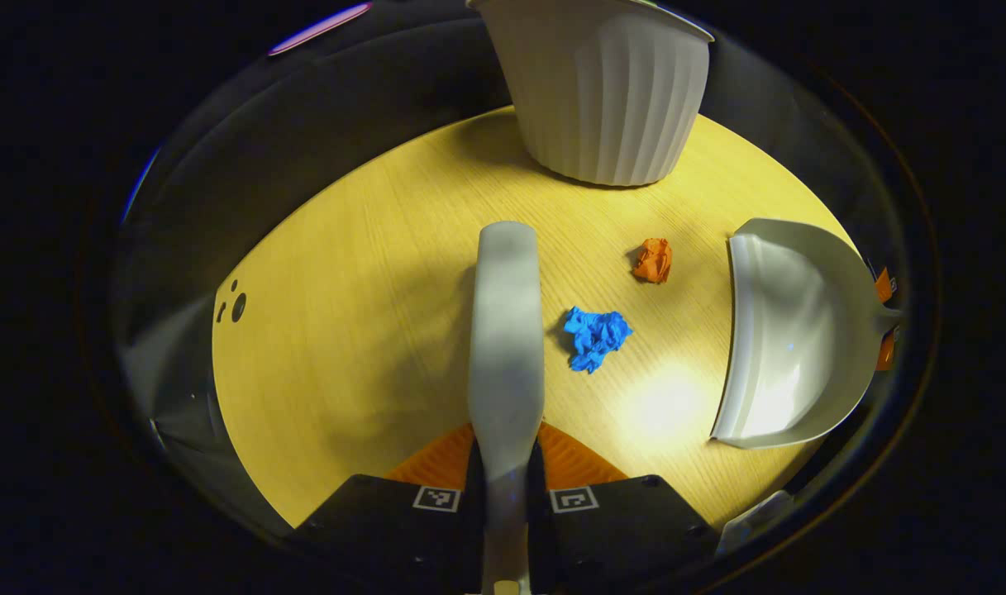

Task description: Pick up the small broom and dustpan from the desktop, sweep the trash into the dustpan with the broom, and then empty the trash into the garbage bin.

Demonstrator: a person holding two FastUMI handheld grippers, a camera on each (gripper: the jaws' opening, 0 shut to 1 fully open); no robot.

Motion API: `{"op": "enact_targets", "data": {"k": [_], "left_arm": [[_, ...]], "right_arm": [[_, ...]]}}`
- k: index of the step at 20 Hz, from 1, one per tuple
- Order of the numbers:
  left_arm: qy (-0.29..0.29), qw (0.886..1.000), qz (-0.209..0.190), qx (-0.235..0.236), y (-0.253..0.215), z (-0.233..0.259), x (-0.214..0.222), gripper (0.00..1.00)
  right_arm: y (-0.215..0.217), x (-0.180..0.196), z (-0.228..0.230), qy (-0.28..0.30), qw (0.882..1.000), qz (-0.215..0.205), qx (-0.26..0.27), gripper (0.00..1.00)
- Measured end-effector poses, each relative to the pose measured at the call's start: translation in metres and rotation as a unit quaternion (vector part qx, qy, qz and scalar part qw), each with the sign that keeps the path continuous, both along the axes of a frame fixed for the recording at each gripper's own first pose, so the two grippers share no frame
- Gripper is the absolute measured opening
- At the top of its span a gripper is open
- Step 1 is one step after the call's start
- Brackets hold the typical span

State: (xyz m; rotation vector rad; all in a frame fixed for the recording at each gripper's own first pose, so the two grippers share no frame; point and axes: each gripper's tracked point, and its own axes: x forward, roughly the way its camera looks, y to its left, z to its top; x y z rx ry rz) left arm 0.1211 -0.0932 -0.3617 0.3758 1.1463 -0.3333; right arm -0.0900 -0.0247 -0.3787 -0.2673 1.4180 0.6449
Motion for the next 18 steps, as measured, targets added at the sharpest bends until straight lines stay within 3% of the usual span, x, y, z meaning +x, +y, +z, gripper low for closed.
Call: {"op": "enact_targets", "data": {"k": [5,8,9,10,13,14,18], "left_arm": [[0.018,0.999,-0.037,-0.005,-0.031,-0.002,0.007,0.25],[0.039,0.997,-0.065,-0.034,-0.056,-0.003,0.001,0.25],[0.048,0.995,-0.071,-0.046,-0.061,0.000,-0.004,0.25],[0.056,0.994,-0.079,-0.058,-0.067,0.002,-0.007,0.25],[0.081,0.987,-0.106,-0.092,-0.088,0.003,-0.016,0.25],[0.090,0.984,-0.116,-0.103,-0.092,0.004,-0.019,0.25],[0.135,0.969,-0.142,-0.152,-0.123,0.010,-0.046,0.25]], "right_arm": [[0.003,0.009,-0.002,-0.006,1.000,0.009,0.013,0.37],[0.000,0.013,-0.001,-0.009,1.000,0.014,0.018,0.37],[-0.001,0.011,-0.004,-0.011,1.000,0.016,0.020,0.33],[-0.002,0.012,-0.005,-0.015,0.999,0.019,0.022,0.37],[-0.005,0.012,-0.010,-0.018,0.999,0.025,0.025,0.33],[-0.006,0.013,-0.011,-0.020,0.999,0.027,0.026,0.37],[-0.006,0.011,-0.019,-0.030,0.999,0.026,0.032,0.37]]}}
